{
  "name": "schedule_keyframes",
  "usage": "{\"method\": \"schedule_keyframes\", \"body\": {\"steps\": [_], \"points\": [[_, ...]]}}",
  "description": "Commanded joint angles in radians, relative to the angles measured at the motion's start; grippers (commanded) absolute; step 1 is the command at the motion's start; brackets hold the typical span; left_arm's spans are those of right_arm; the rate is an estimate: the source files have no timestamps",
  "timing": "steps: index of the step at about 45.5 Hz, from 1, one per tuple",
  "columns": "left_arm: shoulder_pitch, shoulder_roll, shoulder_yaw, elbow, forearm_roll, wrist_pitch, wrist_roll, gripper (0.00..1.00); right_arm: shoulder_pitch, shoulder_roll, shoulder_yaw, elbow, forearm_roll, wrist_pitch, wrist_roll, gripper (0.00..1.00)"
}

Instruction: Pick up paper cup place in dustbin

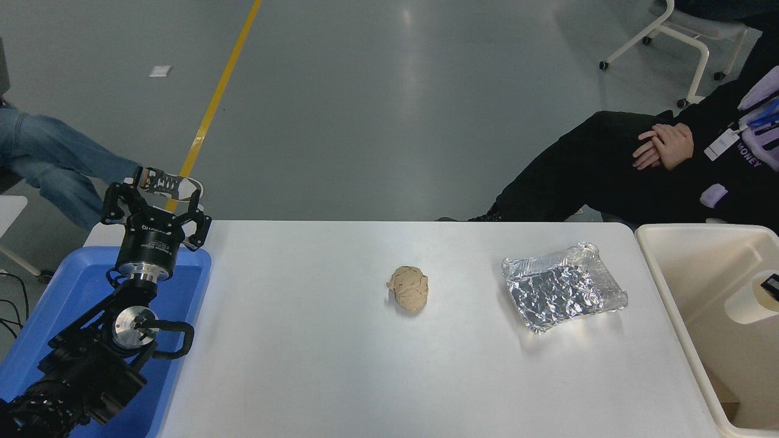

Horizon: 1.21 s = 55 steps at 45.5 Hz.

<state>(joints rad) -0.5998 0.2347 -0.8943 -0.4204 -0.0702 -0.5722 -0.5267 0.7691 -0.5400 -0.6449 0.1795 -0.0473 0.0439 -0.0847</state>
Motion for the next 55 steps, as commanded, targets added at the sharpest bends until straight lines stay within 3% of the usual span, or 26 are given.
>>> {"method": "schedule_keyframes", "body": {"steps": [1,12,13,15,16,18,22,31,35,40,46,55], "points": [[0.000,0.000,0.000,0.000,0.000,0.000,-0.001,0.99,-0.050,0.029,0.021,-0.052,-0.002,-0.062,-0.001,0.00],[0.000,0.000,0.000,0.000,0.001,0.000,-0.001,0.99,-0.065,0.026,0.025,-0.052,0.001,-0.067,0.000,0.00],[0.000,0.000,0.000,0.000,0.000,0.000,-0.001,0.99,-0.062,0.026,0.025,-0.051,0.001,-0.068,0.000,0.11],[0.000,0.000,0.000,0.000,0.000,0.000,-0.001,0.99,-0.056,0.023,0.025,-0.051,0.001,-0.070,0.000,0.45],[0.000,0.000,0.000,0.000,0.000,0.000,0.001,0.99,-0.053,0.022,0.025,-0.051,0.001,-0.072,0.000,0.58],[0.000,0.000,0.000,0.000,0.000,0.000,-0.001,0.99,-0.050,0.022,0.025,-0.049,0.001,-0.076,0.000,0.70],[0.000,0.000,0.000,0.000,0.000,0.000,0.001,0.99,-0.047,0.022,0.031,-0.038,0.001,-0.078,0.000,0.81],[0.000,0.000,0.000,0.000,0.000,0.000,-0.001,0.99,-0.022,0.012,0.091,-0.008,0.003,-0.075,0.000,0.94],[0.000,0.000,0.000,0.000,0.000,0.000,-0.001,0.99,0.034,-0.049,0.085,0.087,0.001,-0.069,0.000,1.00],[0.000,0.000,0.000,0.000,0.000,0.000,-0.001,0.99,0.166,-0.198,0.056,0.369,-0.014,-0.062,0.000,1.00],[0.000,0.000,0.000,0.000,0.001,0.000,0.001,0.99,0.326,-0.290,-0.051,0.638,-0.008,-0.059,0.000,1.00],[0.000,0.000,0.000,0.000,0.001,0.000,0.001,0.99,0.720,-0.259,-0.416,0.919,0.001,-0.016,0.002,1.00]]}}
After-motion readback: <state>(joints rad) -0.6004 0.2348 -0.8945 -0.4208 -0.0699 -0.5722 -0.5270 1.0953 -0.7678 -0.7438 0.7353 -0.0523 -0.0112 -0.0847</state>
